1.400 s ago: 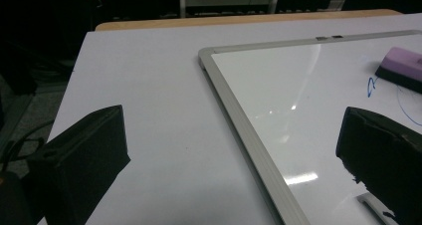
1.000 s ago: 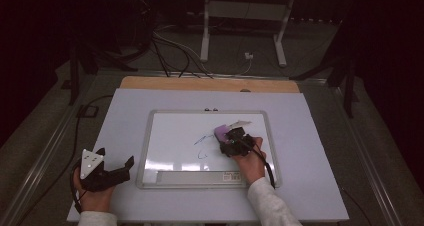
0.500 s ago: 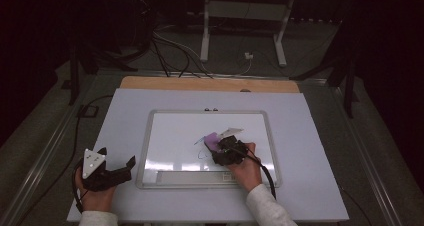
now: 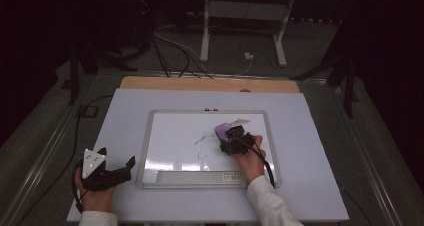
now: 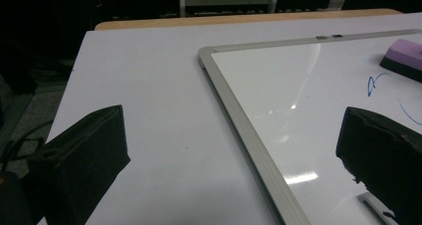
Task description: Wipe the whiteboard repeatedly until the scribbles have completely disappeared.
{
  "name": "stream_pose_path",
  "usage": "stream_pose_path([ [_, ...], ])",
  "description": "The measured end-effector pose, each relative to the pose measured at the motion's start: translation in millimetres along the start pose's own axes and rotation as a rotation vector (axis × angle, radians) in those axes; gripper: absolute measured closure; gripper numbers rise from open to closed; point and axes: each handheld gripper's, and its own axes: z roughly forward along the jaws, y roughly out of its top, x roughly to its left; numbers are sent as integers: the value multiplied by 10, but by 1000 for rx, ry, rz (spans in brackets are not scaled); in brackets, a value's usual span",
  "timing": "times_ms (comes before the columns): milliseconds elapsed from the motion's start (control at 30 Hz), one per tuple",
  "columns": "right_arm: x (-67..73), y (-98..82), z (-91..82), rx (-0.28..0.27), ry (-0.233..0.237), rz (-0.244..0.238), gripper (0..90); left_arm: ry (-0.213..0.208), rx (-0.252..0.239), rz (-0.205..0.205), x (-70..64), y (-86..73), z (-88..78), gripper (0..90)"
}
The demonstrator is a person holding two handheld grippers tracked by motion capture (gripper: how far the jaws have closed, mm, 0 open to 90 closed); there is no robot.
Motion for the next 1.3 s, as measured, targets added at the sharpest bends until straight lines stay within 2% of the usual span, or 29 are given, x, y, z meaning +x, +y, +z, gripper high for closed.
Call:
stream_pose_path([
  [67, 110, 2, -7, 1, 38, -20, 412, 1, 1, 2, -6, 1, 4, 8],
  [267, 571, 27, -27, -6, 167, -152, 413, 0, 0, 1, -2, 1, 1, 8],
  [333, 694, 40, -33, -5, 194, -194, 412, 1, -2, -3, 6, 0, -4, 8],
  [400, 738, 58, -31, -1, 194, -214, 412, 1, -2, -3, 14, -1, -9, 8],
  [433, 723, 68, -21, 2, 201, -208, 412, 1, -3, -3, 17, -3, -10, 8],
  [467, 694, 76, -8, -2, 185, -197, 412, 1, -3, -4, 19, -4, -13, 8],
  [533, 600, 100, 16, -3, 118, -172, 412, 3, -5, -7, 21, -5, -17, 8],
  [667, 318, 131, 70, 5, 31, -62, 412, 3, -3, -8, 21, -7, -14, 8],
  [700, 265, 136, 79, 7, 17, -40, 412, 2, -1, -5, 20, -6, -12, 8],
  [733, 233, 141, 85, 12, 23, -21, 412, 1, 1, -2, 16, -4, -8, 8],
  [767, 236, 146, 86, 15, 22, -21, 412, 1, 1, -2, 9, -3, -4, 8],
  [800, 266, 148, 80, 14, 8, -40, 412, -1, 1, 0, 4, -2, 0, 8],
  [833, 300, 150, 77, 15, 23, -56, 412, -2, 2, 2, -1, -1, 4, 8],
  [933, 463, 158, 67, 18, 110, -110, 412, -3, 3, 4, -10, 2, 8, 8],
  [967, 530, 155, 64, 13, 153, -147, 412, -3, 3, 3, -8, 2, 7, 8],
  [1033, 661, 152, 41, 8, 188, -236, 412, -2, 1, 1, 1, 0, 0, 8],
  [1100, 648, 157, 46, 11, 195, -232, 412, 0, 2, -2, 16, -5, -5, 8],
  [1133, 613, 165, 58, 17, 201, -209, 412, 0, 0, -4, 21, -7, -9, 8],
  [1200, 510, 185, 79, 22, 140, -162, 412, 2, -4, -7, 23, -8, -14, 8],
  [1300, 291, 212, 109, 43, 36, -41, 412, 3, -2, -7, 23, -9, -16, 8],
])
